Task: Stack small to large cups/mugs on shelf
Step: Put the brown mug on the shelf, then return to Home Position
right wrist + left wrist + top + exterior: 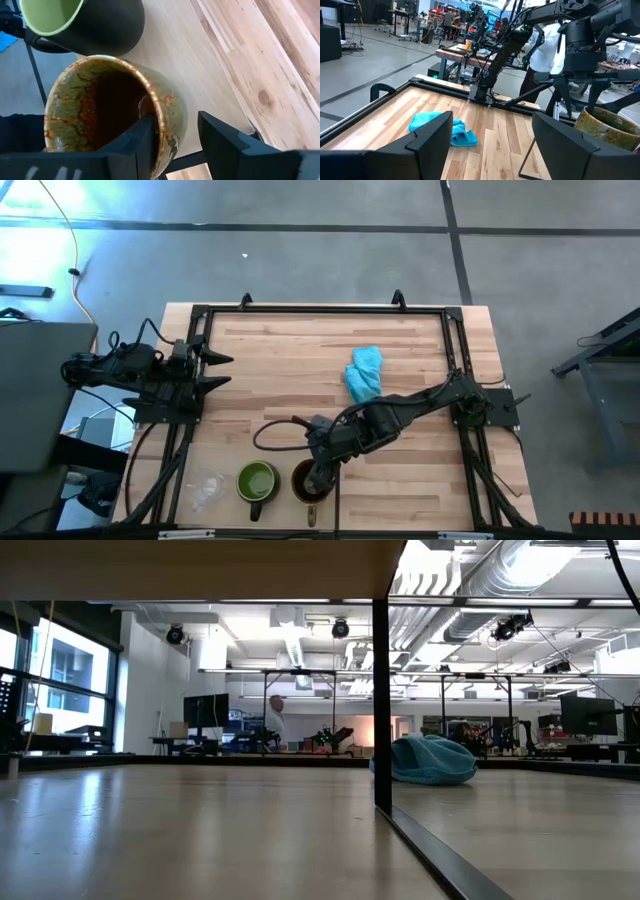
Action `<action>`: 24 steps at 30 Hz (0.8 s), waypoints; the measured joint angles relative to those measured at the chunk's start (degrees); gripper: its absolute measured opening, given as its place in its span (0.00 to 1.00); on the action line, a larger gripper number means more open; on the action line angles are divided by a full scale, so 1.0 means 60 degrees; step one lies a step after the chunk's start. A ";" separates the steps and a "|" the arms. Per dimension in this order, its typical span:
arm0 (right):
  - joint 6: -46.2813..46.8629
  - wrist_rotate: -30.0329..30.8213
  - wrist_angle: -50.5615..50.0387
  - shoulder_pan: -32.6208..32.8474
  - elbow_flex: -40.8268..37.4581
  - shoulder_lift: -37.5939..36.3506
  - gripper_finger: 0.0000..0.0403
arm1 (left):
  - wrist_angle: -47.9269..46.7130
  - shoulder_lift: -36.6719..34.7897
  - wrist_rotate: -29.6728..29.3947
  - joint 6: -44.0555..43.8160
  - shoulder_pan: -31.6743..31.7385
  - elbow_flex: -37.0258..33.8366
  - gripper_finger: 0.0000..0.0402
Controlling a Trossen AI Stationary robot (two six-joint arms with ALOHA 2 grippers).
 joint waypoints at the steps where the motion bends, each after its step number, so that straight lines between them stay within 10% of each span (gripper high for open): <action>1: 0.0000 -0.0018 0.0032 0.0000 0.0000 0.0000 0.35 | 0.0000 0.0000 0.0000 0.0000 -0.0004 0.0000 0.65; 24: -0.0069 -0.0098 0.0268 -0.0015 0.0007 -0.0137 0.35 | 0.0000 0.0000 0.0004 -0.0004 -0.0003 0.0000 0.65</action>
